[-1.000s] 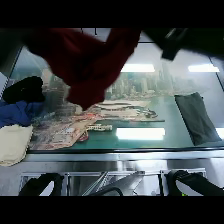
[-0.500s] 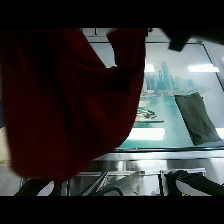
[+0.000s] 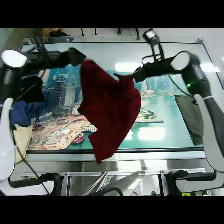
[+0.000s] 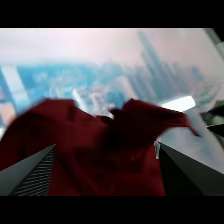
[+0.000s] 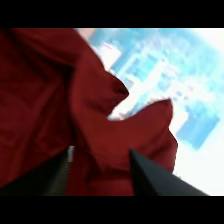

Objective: Fold the shirts.

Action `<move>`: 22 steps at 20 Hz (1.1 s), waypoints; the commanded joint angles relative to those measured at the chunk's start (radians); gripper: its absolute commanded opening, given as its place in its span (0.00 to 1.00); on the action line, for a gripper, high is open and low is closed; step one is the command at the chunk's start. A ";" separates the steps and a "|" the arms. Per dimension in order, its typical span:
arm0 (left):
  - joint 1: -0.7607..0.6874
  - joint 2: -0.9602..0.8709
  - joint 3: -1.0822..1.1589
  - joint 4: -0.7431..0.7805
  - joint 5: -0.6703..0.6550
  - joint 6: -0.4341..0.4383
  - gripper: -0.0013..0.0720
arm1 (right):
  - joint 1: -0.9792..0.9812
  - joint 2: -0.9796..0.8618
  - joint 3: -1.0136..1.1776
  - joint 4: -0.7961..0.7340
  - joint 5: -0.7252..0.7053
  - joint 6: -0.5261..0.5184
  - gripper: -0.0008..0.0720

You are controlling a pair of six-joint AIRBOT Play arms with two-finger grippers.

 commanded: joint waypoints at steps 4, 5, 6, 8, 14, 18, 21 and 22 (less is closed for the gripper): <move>0.158 -0.142 0.087 0.064 -0.380 -0.045 0.98 | -0.199 0.004 -0.047 -0.054 0.158 0.228 0.64; 0.175 -0.142 0.061 0.111 -0.435 -0.053 0.98 | -0.257 0.018 -0.077 -0.053 0.241 0.251 0.64; 0.185 -0.141 0.018 0.148 -0.474 -0.053 0.98 | -0.309 0.033 -0.134 -0.035 0.316 0.258 0.64; 0.186 -0.140 -0.101 0.195 -0.482 -0.051 0.98 | -0.375 0.078 -0.306 0.062 0.392 0.264 0.64; 0.124 -0.140 -0.358 0.192 -0.229 -0.016 0.98 | -0.269 0.174 -0.817 0.362 0.159 0.166 0.64; 0.072 -0.157 -0.391 0.190 -0.111 -0.014 0.98 | -0.093 0.130 -0.895 0.479 -0.018 0.113 0.64; 0.059 -0.194 -0.391 0.192 -0.087 -0.014 0.98 | 0.005 0.085 -0.895 0.538 -0.135 0.092 0.64; 0.059 -0.206 -0.391 0.191 -0.079 -0.014 0.98 | 0.024 0.068 -0.895 0.581 -0.154 0.060 0.64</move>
